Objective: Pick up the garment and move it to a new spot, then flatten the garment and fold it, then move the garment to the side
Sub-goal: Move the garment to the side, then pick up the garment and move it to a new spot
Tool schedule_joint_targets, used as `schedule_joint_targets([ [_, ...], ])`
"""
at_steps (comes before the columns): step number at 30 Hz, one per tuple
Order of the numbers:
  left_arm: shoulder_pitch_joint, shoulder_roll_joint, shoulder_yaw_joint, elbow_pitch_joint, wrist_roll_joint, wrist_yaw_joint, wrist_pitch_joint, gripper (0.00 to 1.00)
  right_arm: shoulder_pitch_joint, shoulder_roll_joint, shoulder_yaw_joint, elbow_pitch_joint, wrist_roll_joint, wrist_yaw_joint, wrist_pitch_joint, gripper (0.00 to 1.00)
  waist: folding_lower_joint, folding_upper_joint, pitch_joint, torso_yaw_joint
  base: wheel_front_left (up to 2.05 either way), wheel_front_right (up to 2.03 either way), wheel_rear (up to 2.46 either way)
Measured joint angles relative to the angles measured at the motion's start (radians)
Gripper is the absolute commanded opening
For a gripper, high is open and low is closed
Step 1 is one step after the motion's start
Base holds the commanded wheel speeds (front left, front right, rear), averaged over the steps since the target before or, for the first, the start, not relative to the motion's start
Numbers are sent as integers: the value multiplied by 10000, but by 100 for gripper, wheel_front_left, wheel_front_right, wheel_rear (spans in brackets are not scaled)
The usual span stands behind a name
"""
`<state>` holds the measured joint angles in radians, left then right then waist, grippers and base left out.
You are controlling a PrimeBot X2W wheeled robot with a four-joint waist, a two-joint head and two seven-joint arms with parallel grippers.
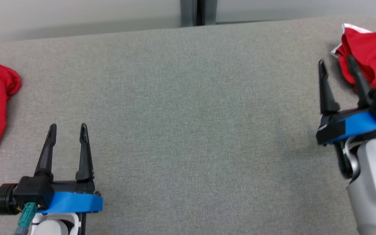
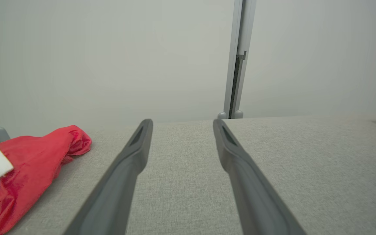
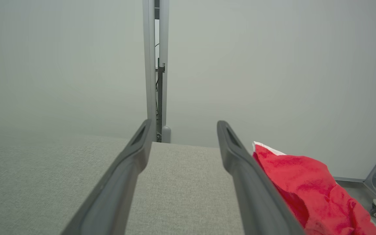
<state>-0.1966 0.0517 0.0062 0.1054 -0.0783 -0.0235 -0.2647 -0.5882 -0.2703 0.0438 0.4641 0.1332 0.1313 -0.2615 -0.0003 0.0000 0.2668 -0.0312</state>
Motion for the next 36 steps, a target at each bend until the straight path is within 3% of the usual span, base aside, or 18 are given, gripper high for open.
schedule_joint_targets([
  [7,571,-10,54,165,-38,4,0,100,2072,844,-132,-1360,311,-2,-2,100,0,0,-803,122,0,0,0],
  [17,1006,-25,-50,339,-217,31,0,100,4230,1555,-523,-2472,447,-2,0,100,1,0,-1391,90,0,0,0],
  [36,1240,-27,-92,420,-349,121,0,100,5069,1948,-711,-2836,178,-2,0,100,2,1,-1747,342,0,0,0],
])
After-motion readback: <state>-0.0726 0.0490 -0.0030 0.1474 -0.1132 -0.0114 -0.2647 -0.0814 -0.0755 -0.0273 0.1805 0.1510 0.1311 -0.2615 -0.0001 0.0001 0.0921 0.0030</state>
